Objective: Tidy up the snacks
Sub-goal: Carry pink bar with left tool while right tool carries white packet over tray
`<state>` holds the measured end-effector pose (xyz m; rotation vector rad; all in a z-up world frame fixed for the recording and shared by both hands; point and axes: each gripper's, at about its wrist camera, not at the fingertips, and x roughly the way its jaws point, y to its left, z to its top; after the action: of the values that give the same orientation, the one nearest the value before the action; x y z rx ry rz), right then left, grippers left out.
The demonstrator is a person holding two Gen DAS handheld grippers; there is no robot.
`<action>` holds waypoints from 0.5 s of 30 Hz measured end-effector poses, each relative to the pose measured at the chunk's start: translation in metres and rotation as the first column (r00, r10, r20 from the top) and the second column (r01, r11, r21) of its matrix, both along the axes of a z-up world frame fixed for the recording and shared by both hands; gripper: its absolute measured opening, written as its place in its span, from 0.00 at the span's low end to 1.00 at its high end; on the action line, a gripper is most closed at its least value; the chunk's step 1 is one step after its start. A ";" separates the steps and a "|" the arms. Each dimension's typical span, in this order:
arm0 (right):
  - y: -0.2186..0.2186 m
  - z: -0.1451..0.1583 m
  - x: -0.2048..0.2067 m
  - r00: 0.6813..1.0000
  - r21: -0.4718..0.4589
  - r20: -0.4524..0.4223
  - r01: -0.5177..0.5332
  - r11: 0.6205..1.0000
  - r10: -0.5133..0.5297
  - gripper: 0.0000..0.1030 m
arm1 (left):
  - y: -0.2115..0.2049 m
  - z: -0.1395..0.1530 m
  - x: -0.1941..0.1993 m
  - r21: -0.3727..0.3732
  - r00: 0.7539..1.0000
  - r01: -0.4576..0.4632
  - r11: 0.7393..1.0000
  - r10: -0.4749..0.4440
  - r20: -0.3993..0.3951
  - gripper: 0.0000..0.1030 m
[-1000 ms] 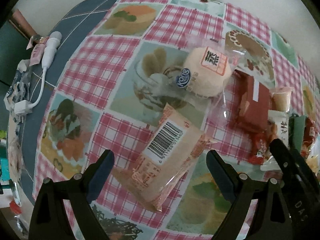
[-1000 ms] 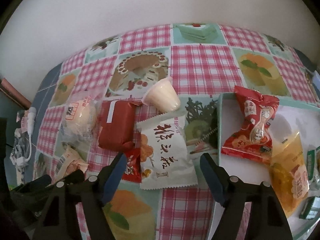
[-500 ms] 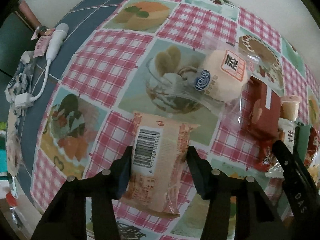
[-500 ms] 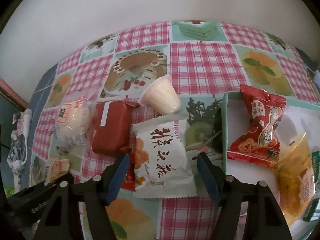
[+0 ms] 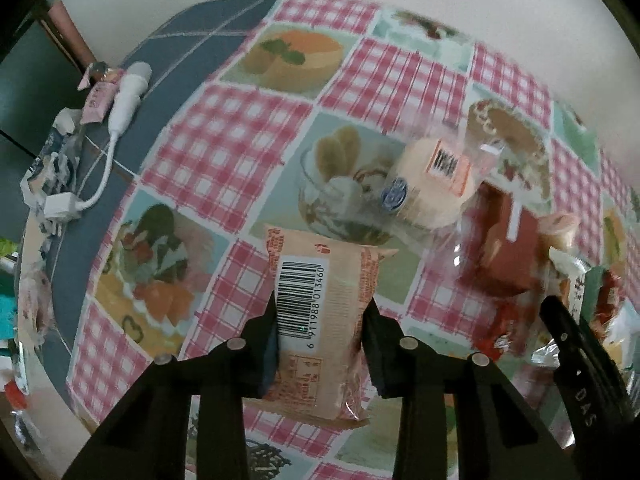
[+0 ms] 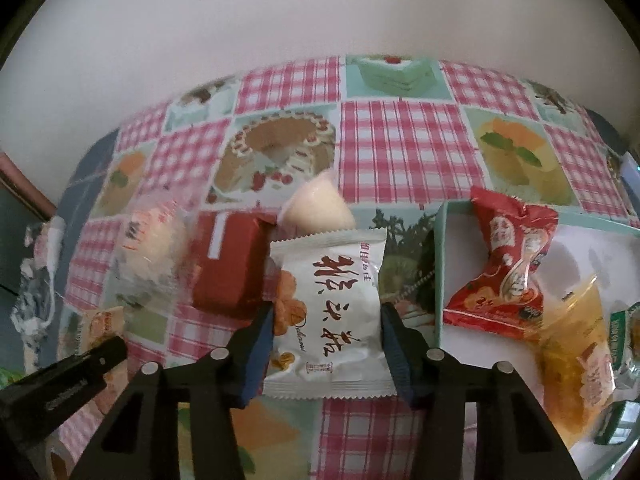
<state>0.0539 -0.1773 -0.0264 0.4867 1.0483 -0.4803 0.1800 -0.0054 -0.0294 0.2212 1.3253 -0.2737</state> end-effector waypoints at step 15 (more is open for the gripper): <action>-0.009 0.057 -0.029 0.998 0.006 0.045 0.037 0.999 -0.038 0.53 | -0.025 0.078 -0.033 -0.077 0.990 0.042 0.996 -0.031 0.141 0.36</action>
<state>0.0250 -0.1866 0.0309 0.5201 0.9982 -0.4979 0.1467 -0.0305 0.0487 0.1937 1.1705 -0.3358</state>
